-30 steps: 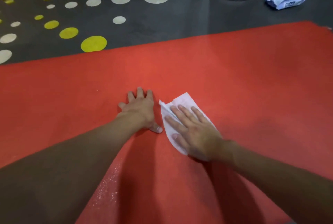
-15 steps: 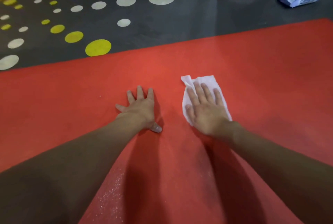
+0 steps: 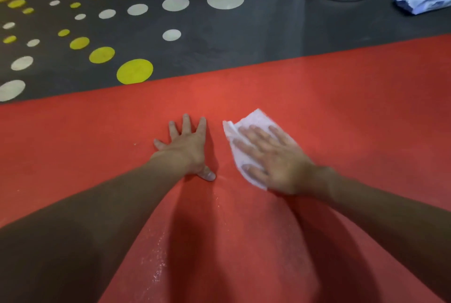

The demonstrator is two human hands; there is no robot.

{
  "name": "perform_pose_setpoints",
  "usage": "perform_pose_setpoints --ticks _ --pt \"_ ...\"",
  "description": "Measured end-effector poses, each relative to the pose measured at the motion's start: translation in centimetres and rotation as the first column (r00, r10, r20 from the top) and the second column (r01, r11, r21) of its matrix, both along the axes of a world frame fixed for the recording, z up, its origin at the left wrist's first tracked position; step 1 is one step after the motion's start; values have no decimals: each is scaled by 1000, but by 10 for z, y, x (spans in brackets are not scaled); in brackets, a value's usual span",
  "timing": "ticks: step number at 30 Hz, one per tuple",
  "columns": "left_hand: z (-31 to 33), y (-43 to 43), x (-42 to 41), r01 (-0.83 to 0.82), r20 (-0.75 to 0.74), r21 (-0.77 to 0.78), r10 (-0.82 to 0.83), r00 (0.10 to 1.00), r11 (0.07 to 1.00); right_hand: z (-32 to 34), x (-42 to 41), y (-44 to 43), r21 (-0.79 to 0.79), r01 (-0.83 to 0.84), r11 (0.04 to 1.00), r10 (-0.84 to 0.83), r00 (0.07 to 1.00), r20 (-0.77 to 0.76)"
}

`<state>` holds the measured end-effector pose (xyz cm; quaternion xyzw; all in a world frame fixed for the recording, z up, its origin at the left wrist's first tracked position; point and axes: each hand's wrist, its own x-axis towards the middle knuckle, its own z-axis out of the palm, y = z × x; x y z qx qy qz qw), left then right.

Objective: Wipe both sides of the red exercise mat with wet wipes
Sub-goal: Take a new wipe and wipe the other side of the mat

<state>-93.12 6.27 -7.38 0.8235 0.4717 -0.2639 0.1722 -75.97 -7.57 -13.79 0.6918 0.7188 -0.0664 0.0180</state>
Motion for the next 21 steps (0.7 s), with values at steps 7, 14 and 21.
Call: perform_pose_setpoints --ticks 7,14,21 --pt "-2 3 5 12 -34 -63 -14 999 998 -2 -29 12 28 104 994 -104 995 -1" --pt "-4 6 9 17 -67 -95 -23 997 995 0 19 53 12 399 917 -399 917 20" --pt "-6 8 9 29 -75 -96 -36 997 995 -1 43 70 41 155 987 -155 988 11"
